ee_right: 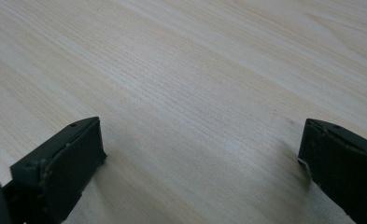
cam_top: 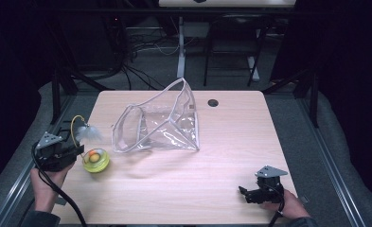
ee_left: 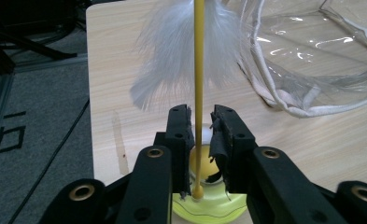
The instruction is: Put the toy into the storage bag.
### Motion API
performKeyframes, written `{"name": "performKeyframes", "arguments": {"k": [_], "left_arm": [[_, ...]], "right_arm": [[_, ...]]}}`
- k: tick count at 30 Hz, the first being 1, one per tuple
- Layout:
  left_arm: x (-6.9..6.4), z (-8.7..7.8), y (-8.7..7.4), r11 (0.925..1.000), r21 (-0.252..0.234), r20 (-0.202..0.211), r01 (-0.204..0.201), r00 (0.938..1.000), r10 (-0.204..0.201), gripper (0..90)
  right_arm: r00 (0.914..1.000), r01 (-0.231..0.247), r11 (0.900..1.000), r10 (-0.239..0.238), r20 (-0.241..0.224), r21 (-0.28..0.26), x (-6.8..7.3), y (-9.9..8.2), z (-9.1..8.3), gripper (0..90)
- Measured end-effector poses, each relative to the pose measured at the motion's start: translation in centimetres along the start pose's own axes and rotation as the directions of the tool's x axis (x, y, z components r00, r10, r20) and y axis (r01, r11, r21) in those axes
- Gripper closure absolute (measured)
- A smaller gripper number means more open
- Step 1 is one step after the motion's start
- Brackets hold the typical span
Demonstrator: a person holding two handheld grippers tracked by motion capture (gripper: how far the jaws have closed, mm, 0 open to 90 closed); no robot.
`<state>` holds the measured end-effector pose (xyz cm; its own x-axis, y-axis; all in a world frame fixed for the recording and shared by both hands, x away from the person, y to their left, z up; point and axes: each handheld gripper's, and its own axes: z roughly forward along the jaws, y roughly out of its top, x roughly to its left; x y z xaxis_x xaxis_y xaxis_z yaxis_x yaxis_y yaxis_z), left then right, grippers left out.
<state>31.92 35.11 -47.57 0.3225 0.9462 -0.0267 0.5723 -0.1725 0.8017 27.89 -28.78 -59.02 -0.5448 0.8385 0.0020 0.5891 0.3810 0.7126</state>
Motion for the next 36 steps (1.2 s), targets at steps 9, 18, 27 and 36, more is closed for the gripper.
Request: {"name": "performKeyframes", "arguments": {"k": [9, 18, 27, 36], "left_arm": [[0.14, -0.09, 0.02, 0.9999, 0.010, 0.003, 0.002, 1.0000, -0.002, 87.0], [-0.17, -0.04, 0.18, 0.9999, 0.011, 0.006, -0.002, 1.0000, 0.002, 87.6], [-0.59, -0.18, 0.30, 0.9999, -0.001, 0.006, -0.015, 0.9999, 0.015, 87.7], [-0.83, -0.51, 0.42, 0.9997, -0.007, 0.004, -0.024, 0.9997, 0.024, 87.8]], "right_arm": [[1.0000, 0.000, 1.0000, 0.000, 0.000, 0.000, 0.00, 0.00, 0.00, 0.0], [1.0000, 0.000, 1.0000, 0.000, 0.001, 0.000, 0.01, 0.00, 0.00, 0.0], [1.0000, 0.005, 1.0000, -0.005, 0.001, 0.006, -0.03, 0.02, -0.05, 0.0], [1.0000, 0.004, 1.0000, -0.004, 0.000, 0.005, -0.02, 0.02, -0.04, 0.0]]}}
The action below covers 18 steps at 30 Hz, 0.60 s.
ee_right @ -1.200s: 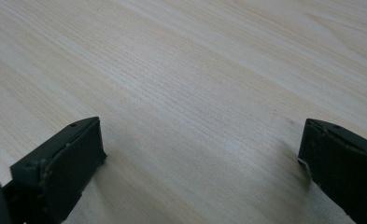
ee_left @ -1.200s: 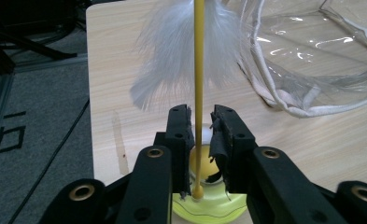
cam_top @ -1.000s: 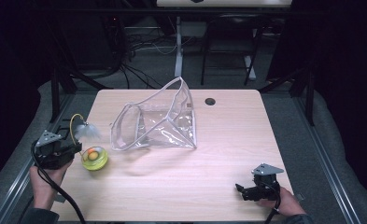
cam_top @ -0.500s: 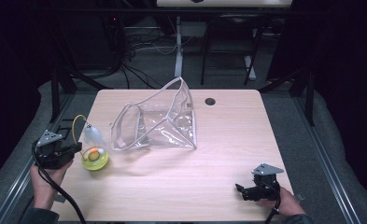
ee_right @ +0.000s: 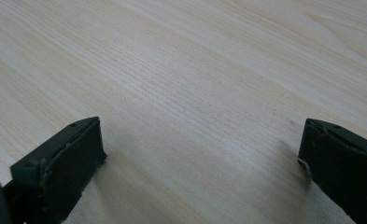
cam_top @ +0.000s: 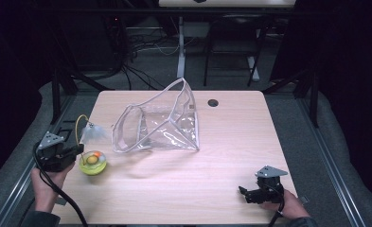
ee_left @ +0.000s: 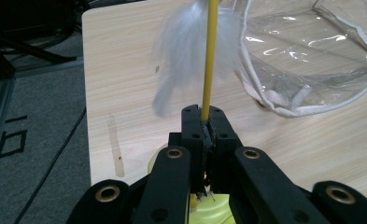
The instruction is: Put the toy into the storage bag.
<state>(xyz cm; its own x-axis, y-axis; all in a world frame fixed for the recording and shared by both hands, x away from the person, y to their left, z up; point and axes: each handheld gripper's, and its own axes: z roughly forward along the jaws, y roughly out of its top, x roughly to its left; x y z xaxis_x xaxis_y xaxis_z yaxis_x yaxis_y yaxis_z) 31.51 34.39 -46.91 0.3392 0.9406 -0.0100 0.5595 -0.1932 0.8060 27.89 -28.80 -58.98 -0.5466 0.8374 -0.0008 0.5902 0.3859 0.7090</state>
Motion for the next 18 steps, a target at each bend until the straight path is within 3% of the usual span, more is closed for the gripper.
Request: {"name": "performKeyframes", "arguments": {"k": [18], "left_arm": [[-0.26, -1.04, 1.01, 0.9995, -0.030, 0.015, -0.009, 0.9998, 0.009, 87.8]], "right_arm": [[1.0000, 0.000, 1.0000, 0.000, 0.000, 0.000, 0.00, 0.00, 0.00, 0.0]]}}
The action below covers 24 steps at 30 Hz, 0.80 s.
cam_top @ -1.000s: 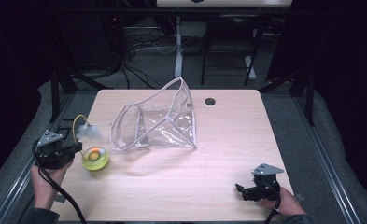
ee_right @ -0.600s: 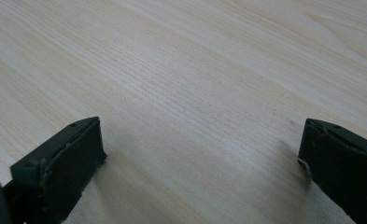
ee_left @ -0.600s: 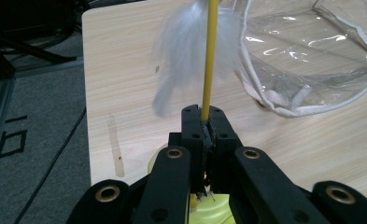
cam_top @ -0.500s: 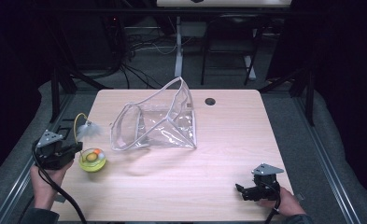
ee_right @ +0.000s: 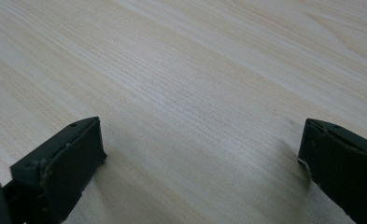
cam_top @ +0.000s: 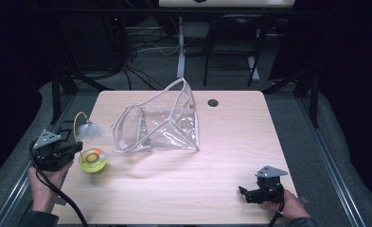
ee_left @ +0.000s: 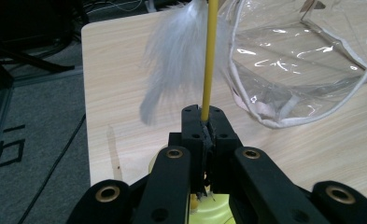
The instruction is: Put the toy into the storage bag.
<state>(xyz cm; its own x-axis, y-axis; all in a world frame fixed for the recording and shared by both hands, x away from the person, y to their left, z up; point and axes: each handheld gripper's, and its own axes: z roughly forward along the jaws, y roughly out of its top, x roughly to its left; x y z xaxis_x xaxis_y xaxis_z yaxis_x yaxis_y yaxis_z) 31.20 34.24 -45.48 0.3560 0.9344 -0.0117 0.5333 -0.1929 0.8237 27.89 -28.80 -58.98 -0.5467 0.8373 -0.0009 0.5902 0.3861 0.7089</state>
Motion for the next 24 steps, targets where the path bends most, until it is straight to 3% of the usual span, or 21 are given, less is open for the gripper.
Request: {"name": "performKeyframes", "arguments": {"k": [24], "left_arm": [[-0.2, -1.1, 2.1, 0.9998, -0.017, 0.020, -0.012, 0.9997, 0.012, 87.9]], "right_arm": [[1.0000, 0.000, 1.0000, 0.000, 0.001, 0.001, 0.0, 0.0, 0.0, 0.0]]}}
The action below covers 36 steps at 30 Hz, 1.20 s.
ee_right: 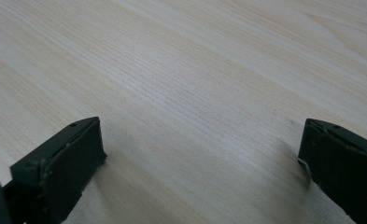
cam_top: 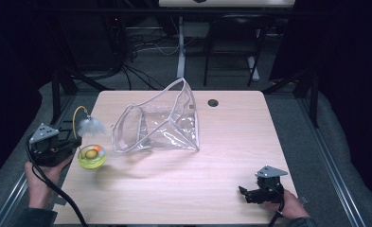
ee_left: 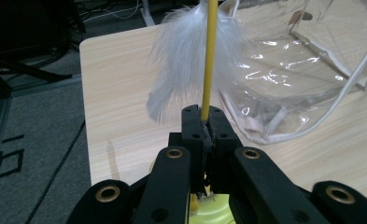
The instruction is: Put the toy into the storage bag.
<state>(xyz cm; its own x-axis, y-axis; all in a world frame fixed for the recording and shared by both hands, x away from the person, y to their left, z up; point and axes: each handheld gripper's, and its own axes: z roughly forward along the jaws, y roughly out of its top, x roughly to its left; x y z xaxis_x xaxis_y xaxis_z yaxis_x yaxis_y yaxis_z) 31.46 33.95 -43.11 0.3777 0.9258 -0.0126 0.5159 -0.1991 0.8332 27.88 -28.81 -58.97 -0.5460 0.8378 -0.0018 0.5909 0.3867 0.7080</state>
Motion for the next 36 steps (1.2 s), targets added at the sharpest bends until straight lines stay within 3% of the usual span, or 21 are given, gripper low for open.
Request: {"name": "performKeyframes", "arguments": {"k": [20, 36], "left_arm": [[-0.4, -1.2, 3.1, 0.9972, -0.015, 0.019, -0.073, 0.9971, 0.074, 87.9], [-0.5, -1.6, 5.2, 0.9945, -0.022, 0.034, -0.102, 0.9941, 0.103, 87.9]], "right_arm": [[1.0000, -0.001, 1.0000, 0.001, 0.001, 0.001, 0.0, 0.0, 0.0, 0.0], [1.0000, -0.006, 1.0000, 0.006, 0.002, -0.005, 0.1, 0.0, 0.0, 0.0]]}}
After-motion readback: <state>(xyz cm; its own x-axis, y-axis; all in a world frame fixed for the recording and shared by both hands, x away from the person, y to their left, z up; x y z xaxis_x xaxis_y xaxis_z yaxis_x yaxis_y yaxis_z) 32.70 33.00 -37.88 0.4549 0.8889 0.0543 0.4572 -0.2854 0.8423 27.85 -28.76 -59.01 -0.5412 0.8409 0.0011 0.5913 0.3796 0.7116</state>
